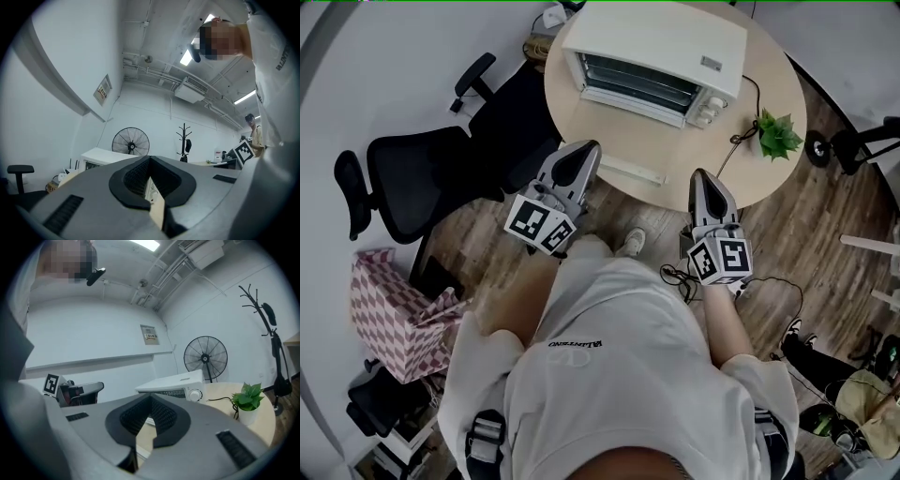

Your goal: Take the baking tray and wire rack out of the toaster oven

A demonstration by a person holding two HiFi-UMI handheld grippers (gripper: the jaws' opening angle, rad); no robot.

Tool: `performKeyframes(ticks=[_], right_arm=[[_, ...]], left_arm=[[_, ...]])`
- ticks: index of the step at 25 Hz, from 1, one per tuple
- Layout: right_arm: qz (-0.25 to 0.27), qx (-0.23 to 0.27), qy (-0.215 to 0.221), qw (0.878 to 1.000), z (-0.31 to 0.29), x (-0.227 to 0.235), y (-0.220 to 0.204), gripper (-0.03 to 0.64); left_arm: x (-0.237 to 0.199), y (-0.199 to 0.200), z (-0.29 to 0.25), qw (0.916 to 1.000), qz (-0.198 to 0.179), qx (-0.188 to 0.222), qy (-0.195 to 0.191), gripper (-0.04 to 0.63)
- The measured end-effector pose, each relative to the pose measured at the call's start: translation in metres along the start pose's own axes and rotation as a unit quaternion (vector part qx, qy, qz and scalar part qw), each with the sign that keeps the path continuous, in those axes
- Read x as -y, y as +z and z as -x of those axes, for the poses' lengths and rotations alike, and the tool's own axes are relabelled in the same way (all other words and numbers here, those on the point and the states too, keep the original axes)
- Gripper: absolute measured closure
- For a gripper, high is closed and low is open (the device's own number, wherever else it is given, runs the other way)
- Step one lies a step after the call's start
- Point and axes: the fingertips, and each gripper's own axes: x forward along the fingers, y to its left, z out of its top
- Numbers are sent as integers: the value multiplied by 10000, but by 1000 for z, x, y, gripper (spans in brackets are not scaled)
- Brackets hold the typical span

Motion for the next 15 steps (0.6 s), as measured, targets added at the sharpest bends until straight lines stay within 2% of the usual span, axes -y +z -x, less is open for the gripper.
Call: performKeyframes(ticks=[9, 15], right_arm=[[-184, -121, 304, 9993, -36, -9, -6, 615], [-139, -226, 254, 9993, -59, -9, -9, 615]], left_arm=[[-14, -11, -17, 9996, 287, -83, 5, 594], [-30, -15, -39, 9990, 383, -135, -175, 594]])
